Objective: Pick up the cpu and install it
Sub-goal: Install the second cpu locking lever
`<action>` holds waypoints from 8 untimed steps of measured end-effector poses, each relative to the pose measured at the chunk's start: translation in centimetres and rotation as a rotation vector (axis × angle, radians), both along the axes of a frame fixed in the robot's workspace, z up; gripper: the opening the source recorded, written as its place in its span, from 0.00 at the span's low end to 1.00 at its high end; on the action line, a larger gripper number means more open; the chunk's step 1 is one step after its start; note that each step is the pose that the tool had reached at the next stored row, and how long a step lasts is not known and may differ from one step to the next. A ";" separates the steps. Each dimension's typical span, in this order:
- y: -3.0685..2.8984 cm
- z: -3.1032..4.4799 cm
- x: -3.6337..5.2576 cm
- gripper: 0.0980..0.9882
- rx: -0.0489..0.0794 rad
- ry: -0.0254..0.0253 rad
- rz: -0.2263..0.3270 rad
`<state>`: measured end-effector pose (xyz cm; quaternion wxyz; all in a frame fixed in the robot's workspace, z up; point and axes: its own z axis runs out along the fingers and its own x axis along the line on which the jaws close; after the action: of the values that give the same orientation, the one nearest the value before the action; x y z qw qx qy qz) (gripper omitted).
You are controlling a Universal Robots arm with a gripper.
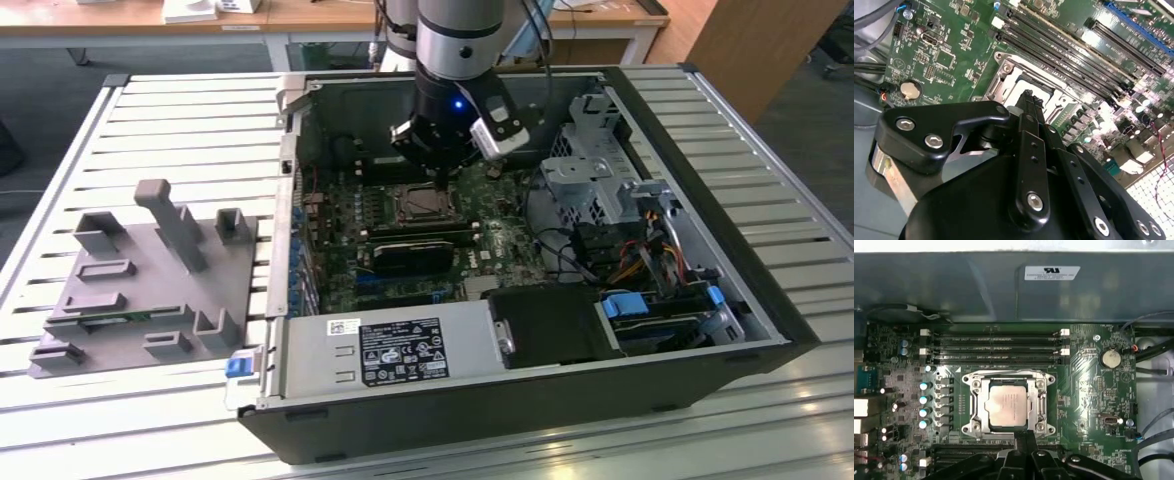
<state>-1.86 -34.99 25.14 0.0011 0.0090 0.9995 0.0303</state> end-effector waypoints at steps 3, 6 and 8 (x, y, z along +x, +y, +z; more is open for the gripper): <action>-0.29 -0.04 0.00 0.01 0.001 -0.0017 0.000; -0.78 -0.05 0.00 0.01 0.001 -0.0018 0.000; -1.11 -0.06 0.00 0.01 0.001 -0.0017 0.000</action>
<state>-1.86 -36.10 25.08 0.0020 0.0089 0.9995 0.0308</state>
